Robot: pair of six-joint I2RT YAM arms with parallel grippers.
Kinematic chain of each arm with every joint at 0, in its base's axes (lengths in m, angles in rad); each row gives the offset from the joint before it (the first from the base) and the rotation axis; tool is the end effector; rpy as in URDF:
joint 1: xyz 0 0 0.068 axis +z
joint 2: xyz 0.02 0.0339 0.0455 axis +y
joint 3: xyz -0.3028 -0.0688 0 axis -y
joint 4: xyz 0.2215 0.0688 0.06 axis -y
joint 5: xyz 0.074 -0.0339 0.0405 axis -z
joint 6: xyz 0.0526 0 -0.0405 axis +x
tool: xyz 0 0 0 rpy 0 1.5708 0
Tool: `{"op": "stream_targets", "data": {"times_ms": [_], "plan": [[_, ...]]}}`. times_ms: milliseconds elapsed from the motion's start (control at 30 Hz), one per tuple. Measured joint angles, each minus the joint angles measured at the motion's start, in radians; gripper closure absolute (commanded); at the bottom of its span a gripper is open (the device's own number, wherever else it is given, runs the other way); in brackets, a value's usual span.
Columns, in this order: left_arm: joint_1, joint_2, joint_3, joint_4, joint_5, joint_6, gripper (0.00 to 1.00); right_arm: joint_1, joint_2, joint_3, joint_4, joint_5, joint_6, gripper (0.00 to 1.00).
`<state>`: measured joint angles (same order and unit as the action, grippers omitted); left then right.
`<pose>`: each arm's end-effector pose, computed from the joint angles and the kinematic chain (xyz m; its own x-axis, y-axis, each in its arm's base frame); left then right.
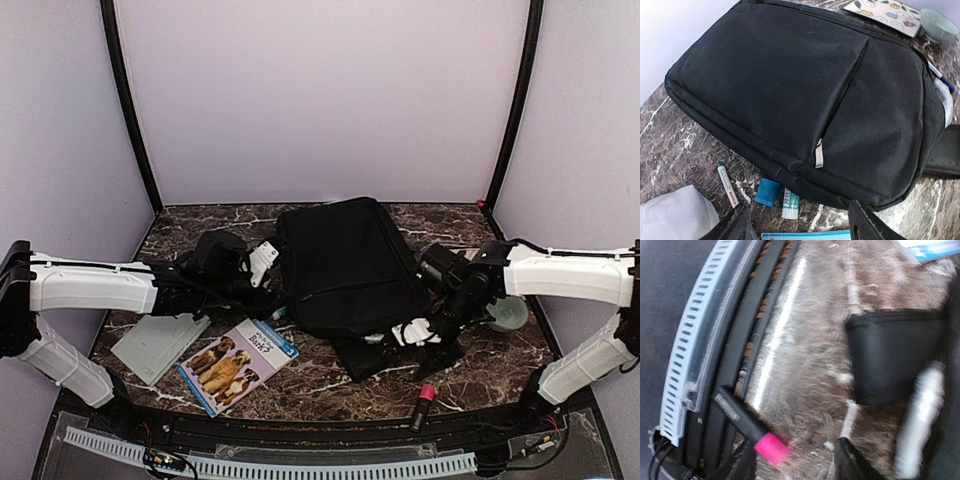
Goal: Pack the student bag
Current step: Move the pen to the corner of the board.
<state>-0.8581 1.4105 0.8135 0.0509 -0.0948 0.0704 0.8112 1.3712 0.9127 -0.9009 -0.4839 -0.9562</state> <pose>0.1977 -0.2211 0.2719 -0.2895 0.4421 -0.8490 0.7225 0.6827 0.1092 0.1272 0.1694 0.2482 0.1911 -0.8490 -0.4926 -0.9590 -0.2686 0.0909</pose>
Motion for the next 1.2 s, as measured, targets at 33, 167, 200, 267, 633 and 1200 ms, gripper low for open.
{"op": "stream_targets", "data": {"times_ms": [33,167,200,267,633,1200], "plan": [[0.006,0.003,0.0,0.008,-0.002,-0.02,0.3,0.058,0.006,-0.009,-0.007,0.023,-0.013,0.37],[0.023,0.026,0.001,0.027,-0.01,-0.084,0.3,0.233,0.041,-0.035,-0.013,0.09,-0.012,0.34],[0.024,0.033,0.001,0.029,-0.013,-0.095,0.3,0.286,0.053,-0.043,-0.012,0.118,-0.01,0.34],[0.026,0.043,0.001,0.029,-0.02,-0.112,0.3,0.348,0.069,-0.053,-0.007,0.156,-0.007,0.35],[0.031,0.048,0.006,0.031,-0.042,-0.129,0.31,0.432,0.09,-0.135,0.09,0.396,0.025,0.53],[0.031,0.071,0.011,0.054,-0.045,-0.13,0.31,0.22,0.044,-0.206,0.135,0.506,0.053,0.58]]}}
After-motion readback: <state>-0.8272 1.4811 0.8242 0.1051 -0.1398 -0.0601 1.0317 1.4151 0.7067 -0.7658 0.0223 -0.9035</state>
